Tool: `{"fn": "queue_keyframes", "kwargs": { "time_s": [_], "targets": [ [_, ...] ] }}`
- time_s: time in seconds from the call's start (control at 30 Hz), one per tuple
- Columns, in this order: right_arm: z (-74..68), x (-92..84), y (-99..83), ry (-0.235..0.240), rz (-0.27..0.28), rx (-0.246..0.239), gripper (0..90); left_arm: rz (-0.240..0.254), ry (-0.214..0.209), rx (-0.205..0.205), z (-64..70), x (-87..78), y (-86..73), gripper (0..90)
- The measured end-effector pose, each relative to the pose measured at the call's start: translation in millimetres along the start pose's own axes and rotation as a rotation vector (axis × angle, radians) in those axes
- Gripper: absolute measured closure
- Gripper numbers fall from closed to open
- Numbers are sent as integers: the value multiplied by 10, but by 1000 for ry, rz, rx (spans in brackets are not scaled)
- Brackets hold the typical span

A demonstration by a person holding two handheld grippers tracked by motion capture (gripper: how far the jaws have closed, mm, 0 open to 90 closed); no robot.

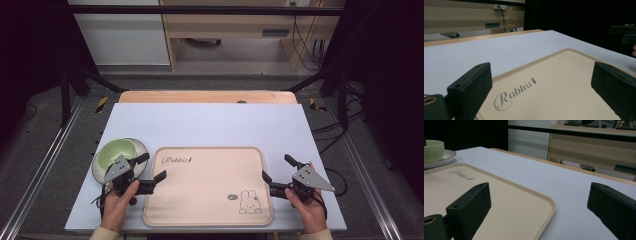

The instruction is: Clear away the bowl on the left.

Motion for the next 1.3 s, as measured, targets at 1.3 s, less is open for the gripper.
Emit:
{"fn": "queue_keyframes", "kwargs": {
  "time_s": [1.3],
  "targets": [
    [14, -20, 11, -10, 11, 25, 45, 5, 120, 92, -212, -290, 705, 43]
  ]
}}
Point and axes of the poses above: each handheld gripper's, and its own axes: x roughly forward along the jaws, y roughly out of its top, z roughly to its right, the point moved 7 cm from there along x, roughly forward along the jaws, and after that the axes turned 3 degrees about x, right-handed, at the moved point
